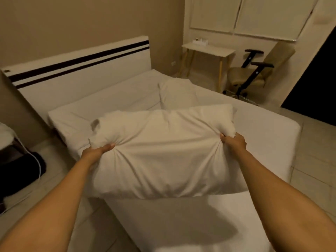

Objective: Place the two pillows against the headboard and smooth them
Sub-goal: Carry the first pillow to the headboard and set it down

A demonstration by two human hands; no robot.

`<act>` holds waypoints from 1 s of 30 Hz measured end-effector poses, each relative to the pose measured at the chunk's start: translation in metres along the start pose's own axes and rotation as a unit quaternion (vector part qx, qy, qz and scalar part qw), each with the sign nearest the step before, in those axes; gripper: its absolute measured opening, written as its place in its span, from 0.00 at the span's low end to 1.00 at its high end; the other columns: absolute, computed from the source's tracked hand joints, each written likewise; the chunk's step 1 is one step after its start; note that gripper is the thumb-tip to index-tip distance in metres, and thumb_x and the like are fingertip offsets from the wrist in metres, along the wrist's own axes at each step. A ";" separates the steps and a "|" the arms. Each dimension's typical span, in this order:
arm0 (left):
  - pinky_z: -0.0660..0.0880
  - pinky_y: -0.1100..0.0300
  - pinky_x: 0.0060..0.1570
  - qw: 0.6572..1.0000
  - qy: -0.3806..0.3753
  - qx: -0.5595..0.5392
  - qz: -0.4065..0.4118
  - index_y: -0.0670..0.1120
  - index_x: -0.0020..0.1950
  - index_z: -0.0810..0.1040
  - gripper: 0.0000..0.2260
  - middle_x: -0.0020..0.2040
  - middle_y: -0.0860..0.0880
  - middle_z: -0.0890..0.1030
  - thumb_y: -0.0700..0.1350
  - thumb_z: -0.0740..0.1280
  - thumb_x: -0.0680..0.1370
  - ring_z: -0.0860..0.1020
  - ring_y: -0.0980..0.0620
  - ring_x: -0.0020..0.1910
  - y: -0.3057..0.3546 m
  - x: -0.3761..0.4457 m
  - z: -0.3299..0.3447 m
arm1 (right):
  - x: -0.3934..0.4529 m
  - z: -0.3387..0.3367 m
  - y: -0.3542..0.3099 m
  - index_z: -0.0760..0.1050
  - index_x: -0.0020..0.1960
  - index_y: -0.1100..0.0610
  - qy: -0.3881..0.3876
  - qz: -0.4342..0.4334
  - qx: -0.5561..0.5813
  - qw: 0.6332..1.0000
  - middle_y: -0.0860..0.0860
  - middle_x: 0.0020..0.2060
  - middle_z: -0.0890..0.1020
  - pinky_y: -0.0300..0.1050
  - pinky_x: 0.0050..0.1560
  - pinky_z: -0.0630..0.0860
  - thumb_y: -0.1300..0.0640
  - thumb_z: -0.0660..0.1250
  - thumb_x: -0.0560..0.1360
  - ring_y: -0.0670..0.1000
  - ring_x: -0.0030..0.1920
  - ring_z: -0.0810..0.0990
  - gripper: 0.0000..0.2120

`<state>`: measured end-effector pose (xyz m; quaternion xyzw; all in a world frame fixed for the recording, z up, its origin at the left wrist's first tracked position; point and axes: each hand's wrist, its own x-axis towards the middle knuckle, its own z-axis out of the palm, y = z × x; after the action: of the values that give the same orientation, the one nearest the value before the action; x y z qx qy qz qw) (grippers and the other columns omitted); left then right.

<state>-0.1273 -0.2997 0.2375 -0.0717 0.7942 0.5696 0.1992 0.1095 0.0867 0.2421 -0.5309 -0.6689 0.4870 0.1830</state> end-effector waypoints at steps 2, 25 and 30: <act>0.72 0.52 0.60 0.999 0.021 -0.042 -0.008 0.38 0.71 0.69 0.42 0.66 0.47 0.75 0.53 0.80 0.63 0.75 0.42 0.64 -0.001 0.002 -0.034 | -0.008 0.030 -0.031 0.71 0.67 0.62 -0.020 -0.031 -0.007 0.999 0.61 0.64 0.77 0.54 0.64 0.71 0.51 0.70 0.73 0.64 0.64 0.74 0.26; 0.74 0.46 0.63 0.983 0.114 -0.137 -0.049 0.40 0.71 0.70 0.43 0.66 0.40 0.77 0.51 0.82 0.61 0.78 0.42 0.60 -0.012 0.176 -0.334 | -0.082 0.375 -0.212 0.74 0.64 0.62 -0.117 -0.123 -0.012 0.985 0.61 0.59 0.79 0.53 0.58 0.72 0.53 0.70 0.72 0.63 0.58 0.76 0.23; 0.73 0.51 0.60 0.979 0.135 -0.140 -0.064 0.39 0.73 0.68 0.39 0.68 0.40 0.75 0.49 0.79 0.66 0.76 0.41 0.63 -0.017 0.224 -0.349 | -0.069 0.434 -0.243 0.73 0.66 0.62 -0.136 -0.127 -0.035 0.982 0.62 0.61 0.78 0.54 0.60 0.72 0.53 0.71 0.72 0.65 0.61 0.75 0.25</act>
<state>-0.4075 -0.6057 0.2287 -0.2259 0.7198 0.6463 0.1148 -0.3250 -0.1640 0.2679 -0.3764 -0.7662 0.5038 0.1318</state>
